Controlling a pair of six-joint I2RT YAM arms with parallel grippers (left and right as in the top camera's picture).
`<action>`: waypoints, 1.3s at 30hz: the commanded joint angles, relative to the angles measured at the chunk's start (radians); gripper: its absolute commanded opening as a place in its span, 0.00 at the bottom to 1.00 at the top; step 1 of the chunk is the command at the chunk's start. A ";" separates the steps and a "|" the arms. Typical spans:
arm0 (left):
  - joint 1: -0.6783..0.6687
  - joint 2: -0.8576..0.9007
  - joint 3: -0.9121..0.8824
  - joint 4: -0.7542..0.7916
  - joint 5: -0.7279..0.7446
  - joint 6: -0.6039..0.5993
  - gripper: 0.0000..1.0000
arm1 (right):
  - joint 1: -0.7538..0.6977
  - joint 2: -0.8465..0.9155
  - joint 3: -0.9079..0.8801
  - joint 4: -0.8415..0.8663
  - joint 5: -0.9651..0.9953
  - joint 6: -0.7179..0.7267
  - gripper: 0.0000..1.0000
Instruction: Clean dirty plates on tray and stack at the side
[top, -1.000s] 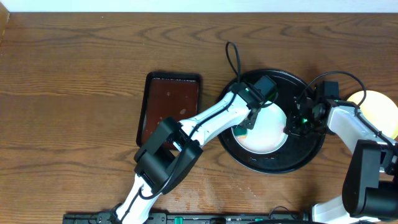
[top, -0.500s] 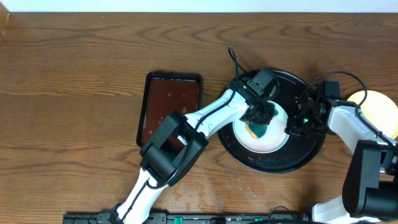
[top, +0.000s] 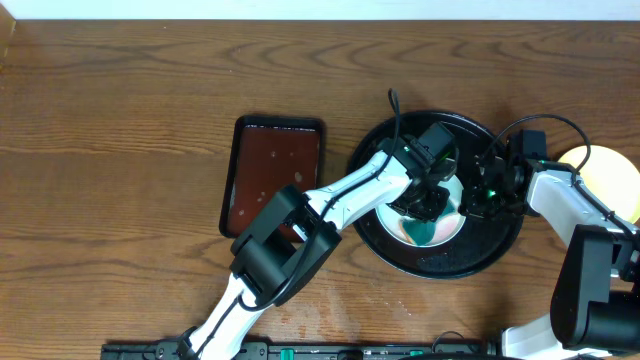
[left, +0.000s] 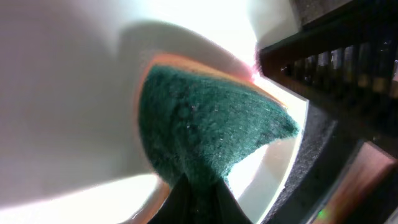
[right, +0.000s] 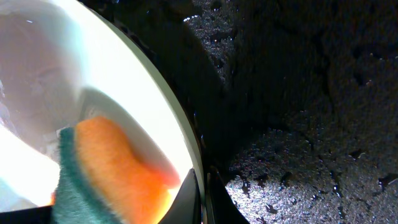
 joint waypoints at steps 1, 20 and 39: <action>0.019 0.008 -0.023 -0.118 -0.240 -0.050 0.08 | 0.005 0.013 -0.003 -0.001 0.062 0.004 0.01; 0.325 -0.473 -0.011 -0.348 -0.431 -0.106 0.08 | 0.024 -0.057 -0.003 0.003 -0.005 -0.046 0.11; 0.532 -0.476 -0.359 -0.210 -0.426 -0.098 0.25 | 0.103 -0.185 -0.003 0.014 0.065 -0.015 0.01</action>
